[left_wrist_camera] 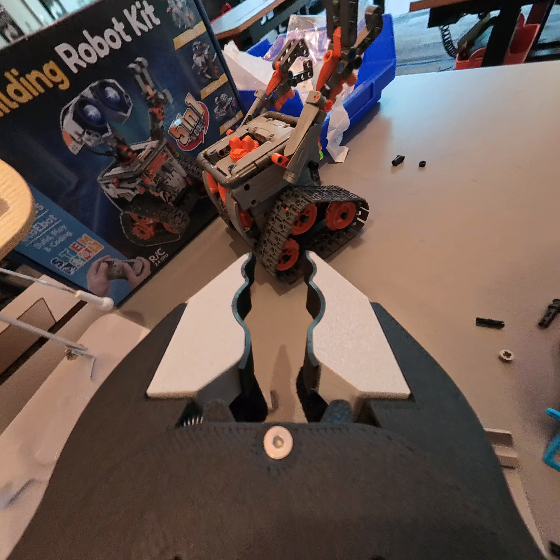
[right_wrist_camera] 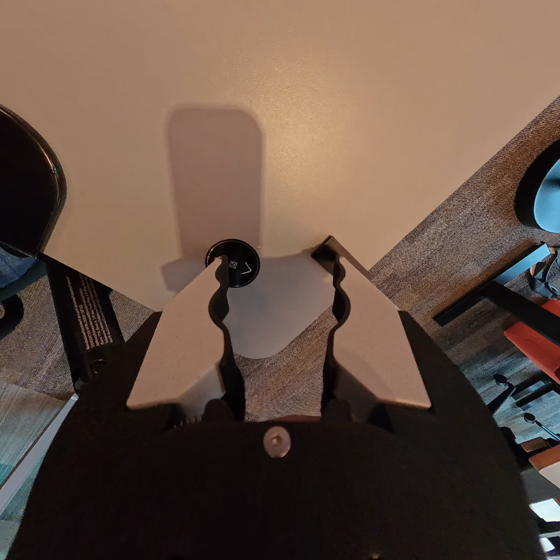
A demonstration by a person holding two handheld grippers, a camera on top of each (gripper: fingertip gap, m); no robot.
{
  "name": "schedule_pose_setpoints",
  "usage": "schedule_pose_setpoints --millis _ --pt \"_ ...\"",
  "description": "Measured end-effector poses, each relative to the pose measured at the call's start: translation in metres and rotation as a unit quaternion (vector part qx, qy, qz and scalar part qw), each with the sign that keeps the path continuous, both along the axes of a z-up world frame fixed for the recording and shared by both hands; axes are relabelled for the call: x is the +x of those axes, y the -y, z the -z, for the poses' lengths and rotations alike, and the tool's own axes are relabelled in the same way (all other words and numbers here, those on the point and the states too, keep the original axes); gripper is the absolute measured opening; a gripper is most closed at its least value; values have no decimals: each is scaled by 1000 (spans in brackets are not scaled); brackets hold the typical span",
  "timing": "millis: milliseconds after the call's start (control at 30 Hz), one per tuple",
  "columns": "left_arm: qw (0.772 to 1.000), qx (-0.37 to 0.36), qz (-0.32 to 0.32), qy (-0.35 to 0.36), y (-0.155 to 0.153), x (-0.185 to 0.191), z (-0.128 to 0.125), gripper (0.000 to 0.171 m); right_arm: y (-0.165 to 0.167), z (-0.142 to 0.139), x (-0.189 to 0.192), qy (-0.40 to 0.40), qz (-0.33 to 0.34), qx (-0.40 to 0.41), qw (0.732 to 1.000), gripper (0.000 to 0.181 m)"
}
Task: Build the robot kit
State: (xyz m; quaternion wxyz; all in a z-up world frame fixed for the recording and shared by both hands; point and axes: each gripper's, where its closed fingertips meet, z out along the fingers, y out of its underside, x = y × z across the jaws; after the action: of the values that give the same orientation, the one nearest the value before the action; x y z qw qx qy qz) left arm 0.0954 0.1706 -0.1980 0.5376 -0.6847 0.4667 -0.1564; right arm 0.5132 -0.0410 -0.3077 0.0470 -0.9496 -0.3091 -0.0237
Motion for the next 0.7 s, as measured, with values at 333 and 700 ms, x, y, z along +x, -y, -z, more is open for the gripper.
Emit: schedule_pose_setpoints --millis 333,700 --pt "985 -96 -133 -46 31 -77 -2 32 -2 -13 6 -14 15 13 1000 69" --pt "942 -202 -262 -58 62 -172 22 33 -5 -31 7 -20 36 12 999 68"
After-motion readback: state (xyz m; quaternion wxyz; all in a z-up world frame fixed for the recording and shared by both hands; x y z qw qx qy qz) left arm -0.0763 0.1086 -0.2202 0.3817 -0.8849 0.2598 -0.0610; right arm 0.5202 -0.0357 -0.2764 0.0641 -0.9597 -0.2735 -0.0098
